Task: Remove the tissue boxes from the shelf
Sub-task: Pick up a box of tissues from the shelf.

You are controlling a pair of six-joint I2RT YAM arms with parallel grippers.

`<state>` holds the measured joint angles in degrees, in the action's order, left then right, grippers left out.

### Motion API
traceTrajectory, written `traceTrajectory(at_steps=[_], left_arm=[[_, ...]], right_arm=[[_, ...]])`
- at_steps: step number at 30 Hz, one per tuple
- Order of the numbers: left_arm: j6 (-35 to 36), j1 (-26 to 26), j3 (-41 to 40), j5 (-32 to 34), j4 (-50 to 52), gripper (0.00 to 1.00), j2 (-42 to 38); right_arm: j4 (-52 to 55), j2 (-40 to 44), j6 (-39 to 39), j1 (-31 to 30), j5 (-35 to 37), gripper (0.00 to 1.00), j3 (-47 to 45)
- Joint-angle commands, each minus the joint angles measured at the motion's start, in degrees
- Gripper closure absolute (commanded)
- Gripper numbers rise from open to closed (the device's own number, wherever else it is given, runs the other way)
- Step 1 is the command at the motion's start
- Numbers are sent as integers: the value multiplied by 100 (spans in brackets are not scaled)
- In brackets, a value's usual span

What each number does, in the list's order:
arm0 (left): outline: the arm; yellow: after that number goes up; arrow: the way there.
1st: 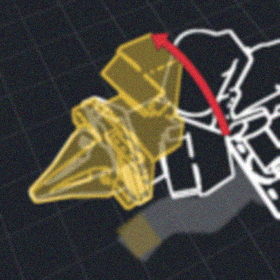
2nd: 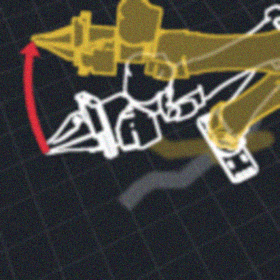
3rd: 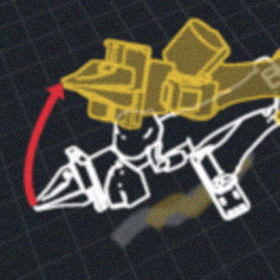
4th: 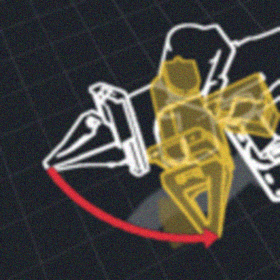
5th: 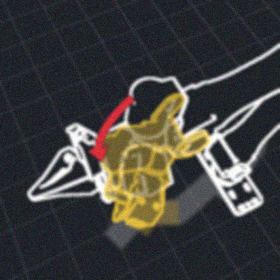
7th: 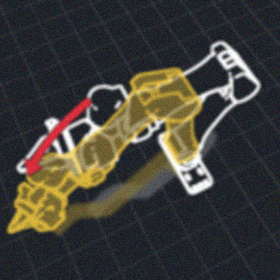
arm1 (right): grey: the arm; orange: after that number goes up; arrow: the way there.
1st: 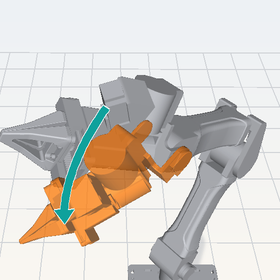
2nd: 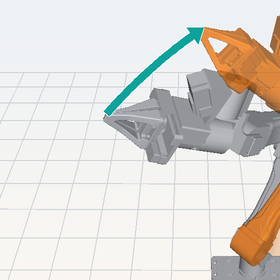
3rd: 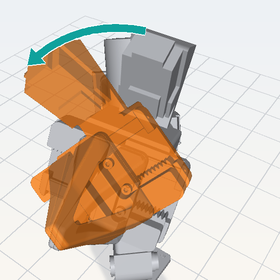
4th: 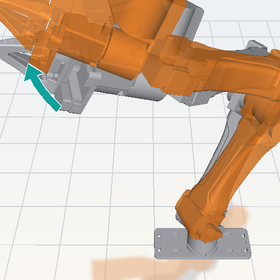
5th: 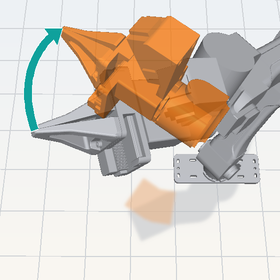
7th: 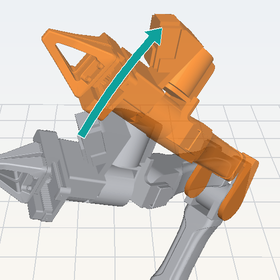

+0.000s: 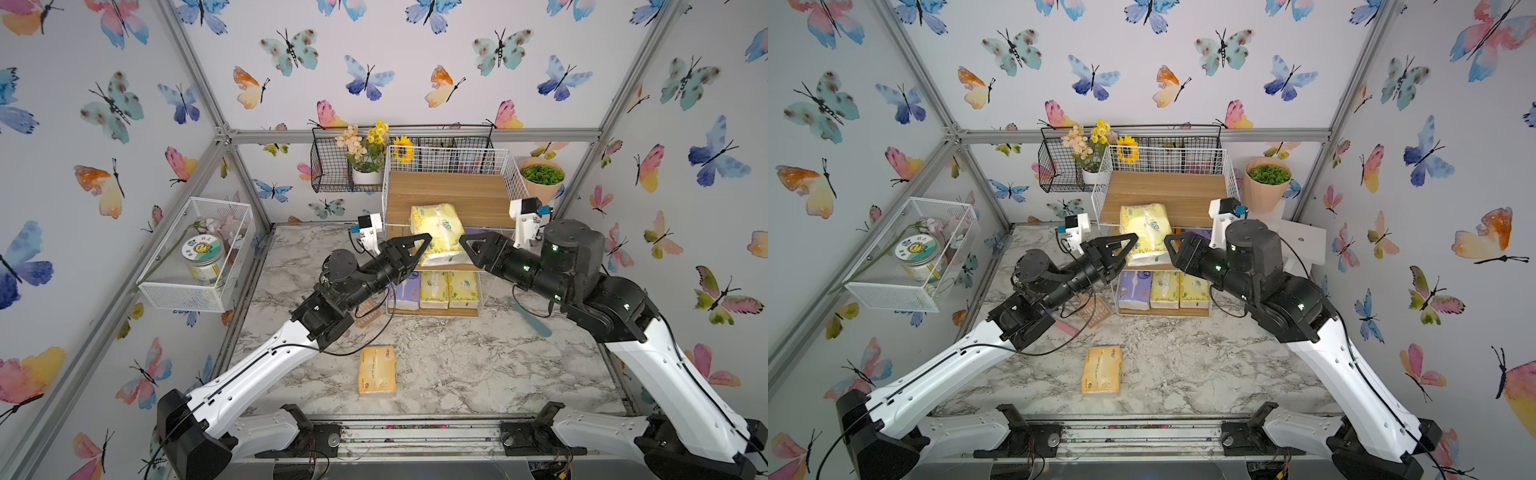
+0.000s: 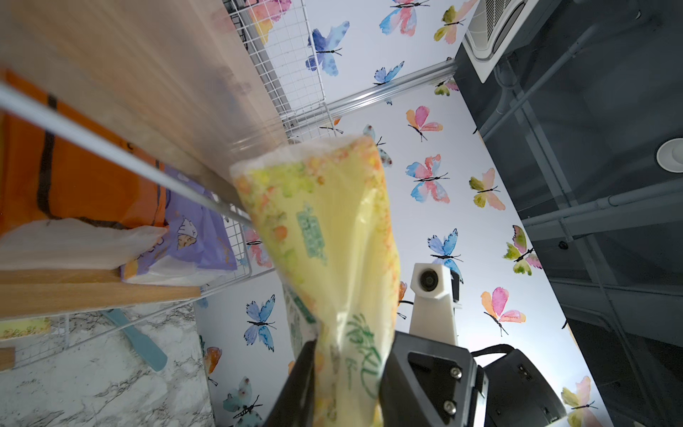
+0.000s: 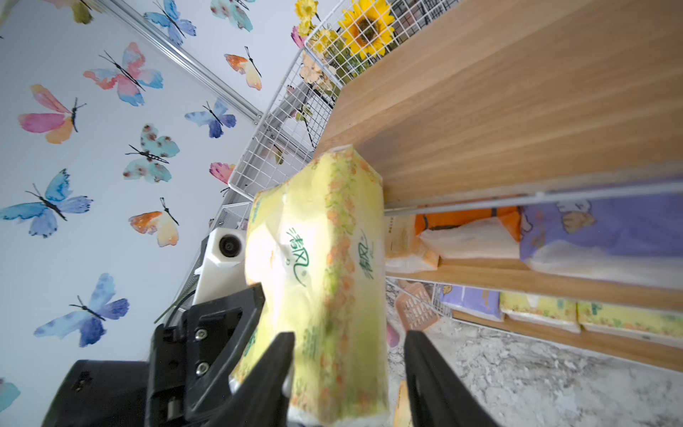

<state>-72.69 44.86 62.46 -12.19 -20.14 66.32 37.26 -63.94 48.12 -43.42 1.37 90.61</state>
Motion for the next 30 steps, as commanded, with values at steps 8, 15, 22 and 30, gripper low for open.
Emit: traceTrajectory(at_steps=[8,15,22,30], left_arm=[[420,40,-1543,-970,-1116,79,-1091],[350,35,-2316,-1772,-1823,79,-1318],[196,40,-2751,-2343,-2532,79,-1296],[-6,36,-2870,-2489,-3131,80,-1296]], right_arm=[[-1324,1403,705,9,-1351,22,-2123],[-2718,1910,1288,9,-2281,14,-3551],[-3390,1931,1380,9,-2662,21,-3917],[-3794,1860,1516,9,-2902,38,-4093]])
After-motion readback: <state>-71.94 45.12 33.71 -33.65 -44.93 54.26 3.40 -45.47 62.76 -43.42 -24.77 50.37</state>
